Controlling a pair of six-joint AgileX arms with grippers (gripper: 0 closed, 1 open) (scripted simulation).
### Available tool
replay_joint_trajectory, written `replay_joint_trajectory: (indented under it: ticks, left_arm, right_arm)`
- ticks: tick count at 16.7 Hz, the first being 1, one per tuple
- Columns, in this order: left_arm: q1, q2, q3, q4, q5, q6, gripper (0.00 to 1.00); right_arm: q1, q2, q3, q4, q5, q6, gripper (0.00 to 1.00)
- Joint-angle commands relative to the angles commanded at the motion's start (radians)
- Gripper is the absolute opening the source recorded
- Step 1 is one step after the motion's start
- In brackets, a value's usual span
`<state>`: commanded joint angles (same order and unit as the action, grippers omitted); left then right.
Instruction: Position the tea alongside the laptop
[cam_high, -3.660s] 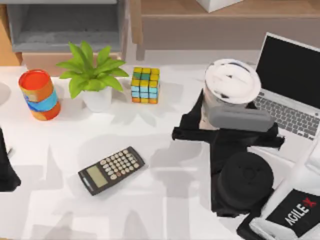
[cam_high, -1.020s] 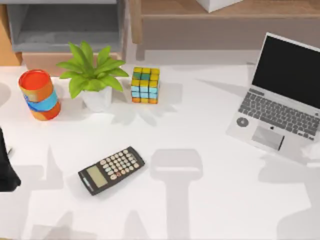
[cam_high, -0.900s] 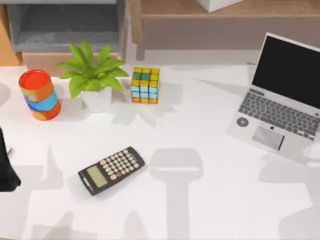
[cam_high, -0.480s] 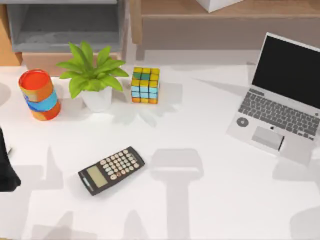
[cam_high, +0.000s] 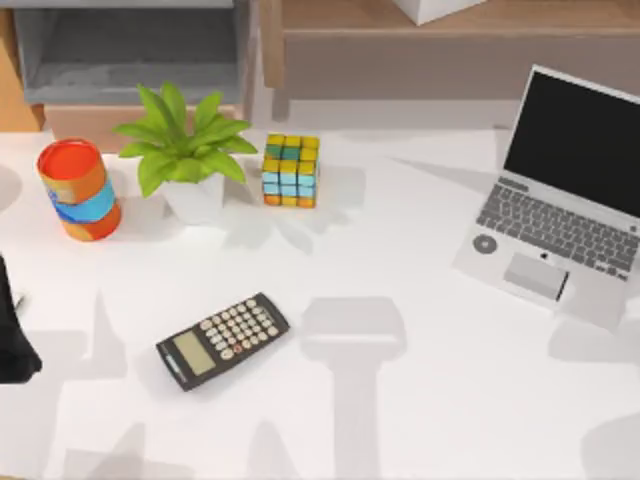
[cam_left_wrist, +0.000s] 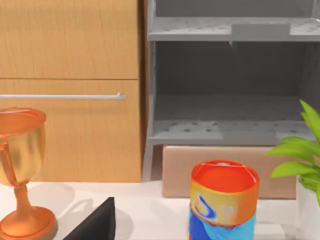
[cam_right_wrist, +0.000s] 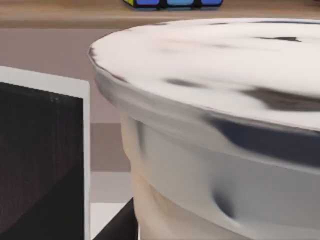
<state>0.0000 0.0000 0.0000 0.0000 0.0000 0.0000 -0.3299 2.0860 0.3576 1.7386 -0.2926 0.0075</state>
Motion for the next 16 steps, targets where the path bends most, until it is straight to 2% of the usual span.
replay_joint_trajectory:
  ticks: [10,16]
  left_arm:
    - [0.0,0.0,0.0,0.0,0.0,0.0,1.0]
    - [0.0,0.0,0.0,0.0,0.0,0.0,1.0]
  right_arm:
    - [0.0,0.0,0.0,0.0,0.0,0.0,0.98]
    - [0.0,0.0,0.0,0.0,0.0,0.0,1.0]
